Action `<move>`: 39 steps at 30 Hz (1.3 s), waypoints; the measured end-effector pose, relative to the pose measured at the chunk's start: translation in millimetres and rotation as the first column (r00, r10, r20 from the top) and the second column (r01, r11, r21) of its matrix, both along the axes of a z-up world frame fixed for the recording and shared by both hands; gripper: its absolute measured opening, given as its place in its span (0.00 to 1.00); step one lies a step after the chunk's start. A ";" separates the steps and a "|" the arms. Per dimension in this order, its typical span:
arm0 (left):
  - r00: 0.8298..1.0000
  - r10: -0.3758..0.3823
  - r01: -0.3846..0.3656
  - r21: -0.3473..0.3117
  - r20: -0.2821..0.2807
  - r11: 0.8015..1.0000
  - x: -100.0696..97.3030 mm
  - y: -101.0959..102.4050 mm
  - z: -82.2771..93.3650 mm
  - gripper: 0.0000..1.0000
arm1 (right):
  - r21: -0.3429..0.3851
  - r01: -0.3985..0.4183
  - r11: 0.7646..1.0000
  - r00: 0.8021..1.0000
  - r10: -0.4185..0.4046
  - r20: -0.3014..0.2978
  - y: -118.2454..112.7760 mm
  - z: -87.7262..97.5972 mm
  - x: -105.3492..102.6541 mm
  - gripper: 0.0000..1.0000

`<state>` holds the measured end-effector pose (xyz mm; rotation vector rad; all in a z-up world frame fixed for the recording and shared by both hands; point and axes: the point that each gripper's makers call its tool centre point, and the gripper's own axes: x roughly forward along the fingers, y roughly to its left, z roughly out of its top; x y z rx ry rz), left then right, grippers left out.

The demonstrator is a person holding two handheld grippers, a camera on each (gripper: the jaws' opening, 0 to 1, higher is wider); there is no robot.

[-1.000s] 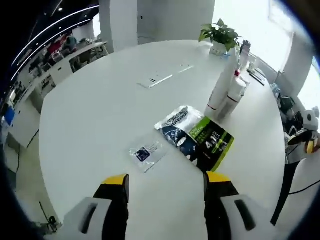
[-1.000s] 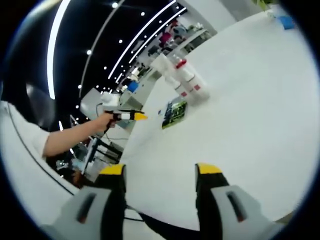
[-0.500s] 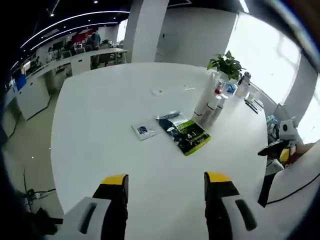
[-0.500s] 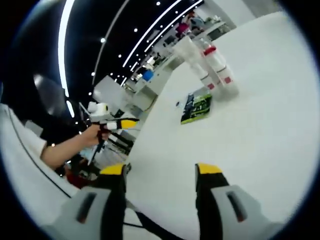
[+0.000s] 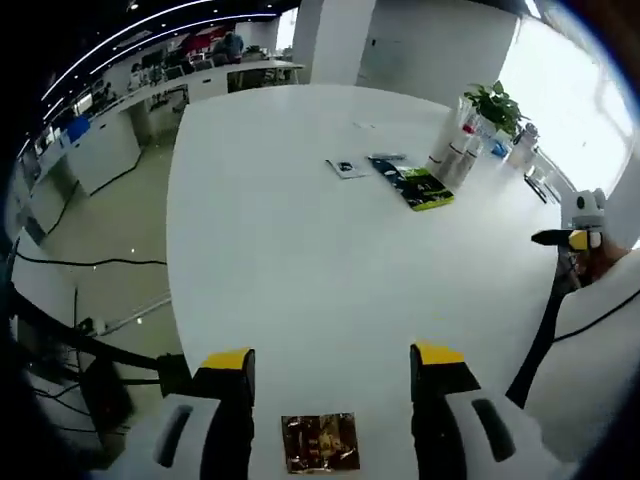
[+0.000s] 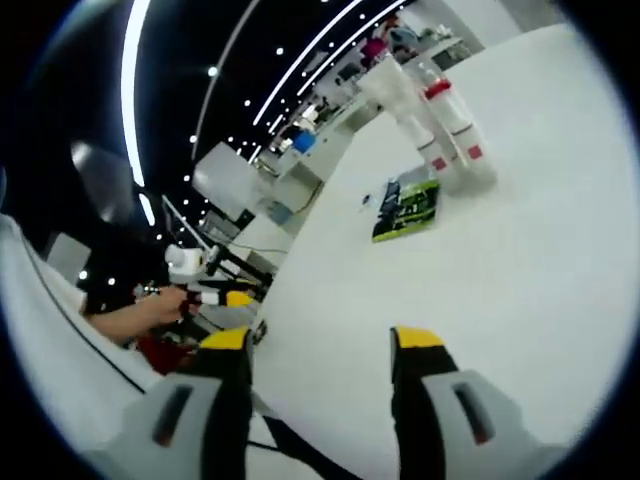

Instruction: Arrange the skincare products in the storage area until every visible bottle or jar stands upright without overlapping.

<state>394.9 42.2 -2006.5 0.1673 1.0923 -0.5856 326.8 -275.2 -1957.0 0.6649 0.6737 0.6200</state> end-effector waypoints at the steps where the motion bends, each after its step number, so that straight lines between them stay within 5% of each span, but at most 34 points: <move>1: 1.000 -0.001 0.001 0.013 -0.007 1.000 -3.8 2.4 -2.8 0.66 | -0.001 -0.001 1.000 1.000 0.001 -0.002 0.1 -0.4 -0.8 0.54; 17: 0.994 -0.015 0.031 0.149 -0.107 0.988 -48.2 28.5 -42.3 0.62 | -0.010 0.005 1.000 1.000 -0.005 -0.010 -9.3 1.1 -1.5 0.54; 23: 0.991 -0.063 0.090 0.240 -0.121 0.967 -56.1 43.2 -52.0 0.53 | -0.012 0.004 1.000 1.000 -0.004 -0.009 -8.9 1.7 -2.6 0.54; 39: 0.995 -0.014 0.035 0.207 -0.099 0.978 -52.5 33.3 -51.0 0.40 | -0.027 0.002 1.000 1.000 -0.002 -0.018 -5.3 -1.3 -8.2 0.53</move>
